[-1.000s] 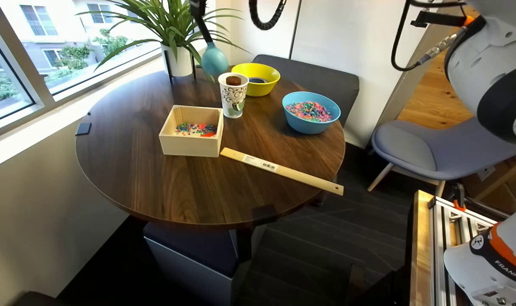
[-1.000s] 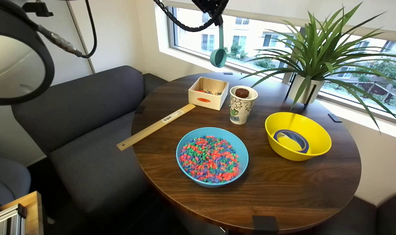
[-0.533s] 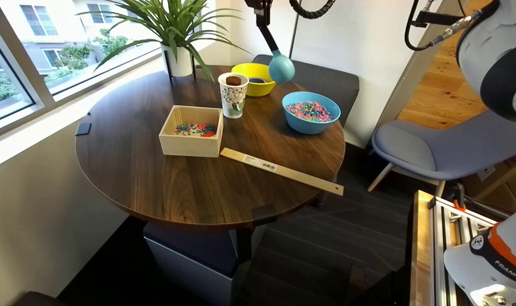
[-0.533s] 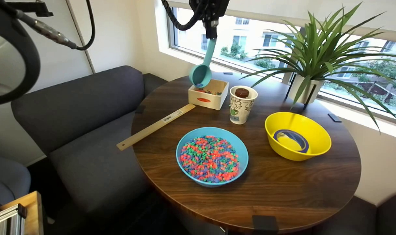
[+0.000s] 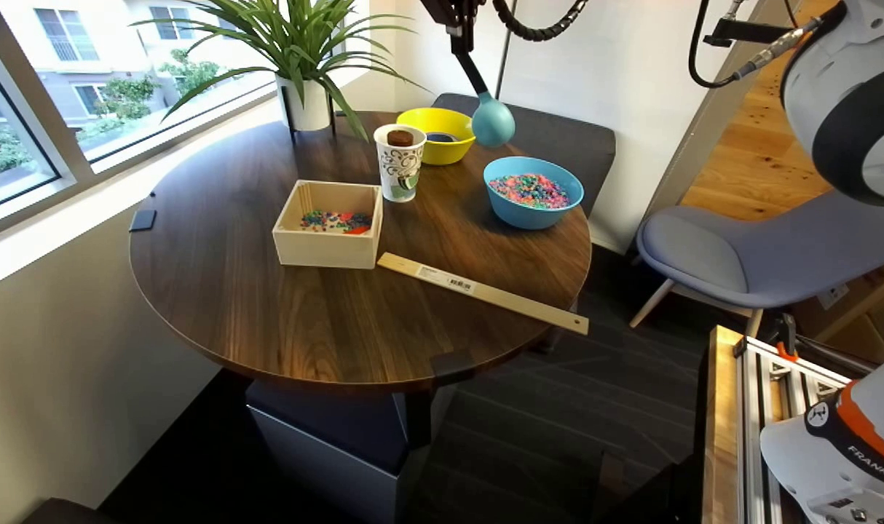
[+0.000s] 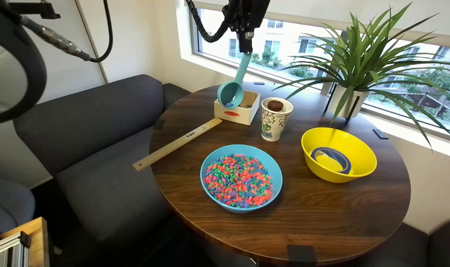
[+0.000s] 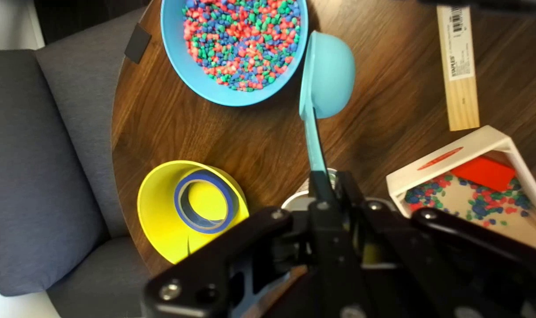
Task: Put the scooper in the bowl
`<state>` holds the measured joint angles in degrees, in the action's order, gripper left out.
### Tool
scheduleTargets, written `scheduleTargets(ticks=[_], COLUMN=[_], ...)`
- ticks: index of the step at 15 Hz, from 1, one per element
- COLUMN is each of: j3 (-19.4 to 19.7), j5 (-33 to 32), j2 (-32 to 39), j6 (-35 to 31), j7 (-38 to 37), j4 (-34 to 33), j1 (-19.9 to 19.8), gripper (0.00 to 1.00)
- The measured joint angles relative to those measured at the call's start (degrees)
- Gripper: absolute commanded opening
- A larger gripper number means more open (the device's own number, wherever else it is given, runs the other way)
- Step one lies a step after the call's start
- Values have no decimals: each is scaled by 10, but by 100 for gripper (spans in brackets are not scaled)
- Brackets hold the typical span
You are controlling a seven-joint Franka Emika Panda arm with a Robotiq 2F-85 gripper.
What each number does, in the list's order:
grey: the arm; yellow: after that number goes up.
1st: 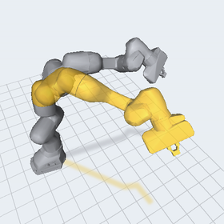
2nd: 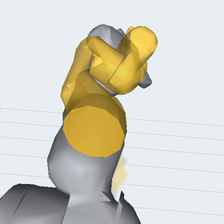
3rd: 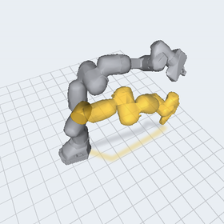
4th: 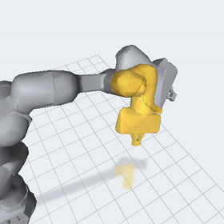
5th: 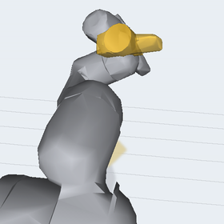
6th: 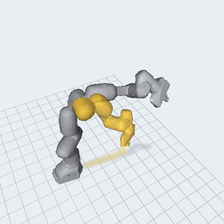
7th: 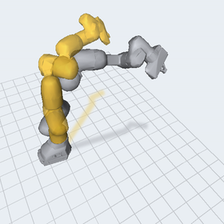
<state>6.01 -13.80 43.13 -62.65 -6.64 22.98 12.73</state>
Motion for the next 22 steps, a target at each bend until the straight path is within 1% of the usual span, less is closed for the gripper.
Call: scheduleTargets(ticks=[6,8,11,13,16,19,20,22], j3=[0,3,26,42,64,83,92,113], j5=[13,13,-5,-23,-55,-79,-80,-73], j2=[16,23,34,42,55,70,71,67], j6=[-4,-4,12,36,93,162,170,171], j7=[-23,-46,-104,-137,-162,-169,-169,-168], j4=[11,19,32,32,32,33,47,103], j1=[-70,-84,-77,-68,-60,-59,-58,-49], gripper=[2,2,2,2,2,2,2,2])
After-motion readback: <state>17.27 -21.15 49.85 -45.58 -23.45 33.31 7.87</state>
